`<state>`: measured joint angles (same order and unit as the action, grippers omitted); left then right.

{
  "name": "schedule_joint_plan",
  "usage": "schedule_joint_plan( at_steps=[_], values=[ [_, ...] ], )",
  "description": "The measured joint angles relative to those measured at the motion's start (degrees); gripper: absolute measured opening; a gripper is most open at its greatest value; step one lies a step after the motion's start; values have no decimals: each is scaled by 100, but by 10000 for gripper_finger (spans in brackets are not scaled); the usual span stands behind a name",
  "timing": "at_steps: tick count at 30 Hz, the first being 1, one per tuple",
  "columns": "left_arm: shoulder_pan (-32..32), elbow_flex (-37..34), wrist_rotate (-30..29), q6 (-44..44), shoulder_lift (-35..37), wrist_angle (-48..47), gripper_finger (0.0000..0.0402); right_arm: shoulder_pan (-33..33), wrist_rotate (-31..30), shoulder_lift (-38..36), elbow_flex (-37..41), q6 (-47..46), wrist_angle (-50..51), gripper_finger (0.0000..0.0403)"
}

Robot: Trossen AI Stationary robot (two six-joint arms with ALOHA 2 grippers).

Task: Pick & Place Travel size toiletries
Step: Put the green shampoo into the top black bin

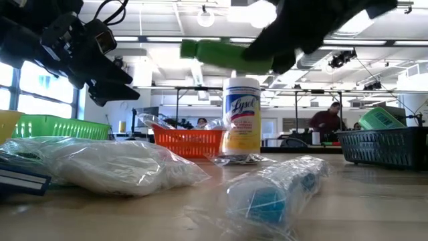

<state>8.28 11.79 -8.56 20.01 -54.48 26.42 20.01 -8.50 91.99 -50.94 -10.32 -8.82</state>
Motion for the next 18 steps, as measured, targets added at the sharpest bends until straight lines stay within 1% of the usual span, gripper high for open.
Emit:
schedule_joint_plan(
  at_steps=[5,10,13,18],
  values=[
    [1,0,0,2,0,21,248,-34,-72,-770,0,-132,805,165],
    [0,0,0,-9,0,14,248,-97,-122,-1586,0,-759,2061,164],
    [-1,0,0,-15,0,6,248,-92,-321,-2070,0,-1391,2898,161],
    [-1,0,0,-15,0,1,248,-90,-649,-2759,0,-2921,4198,166]
  ],
)
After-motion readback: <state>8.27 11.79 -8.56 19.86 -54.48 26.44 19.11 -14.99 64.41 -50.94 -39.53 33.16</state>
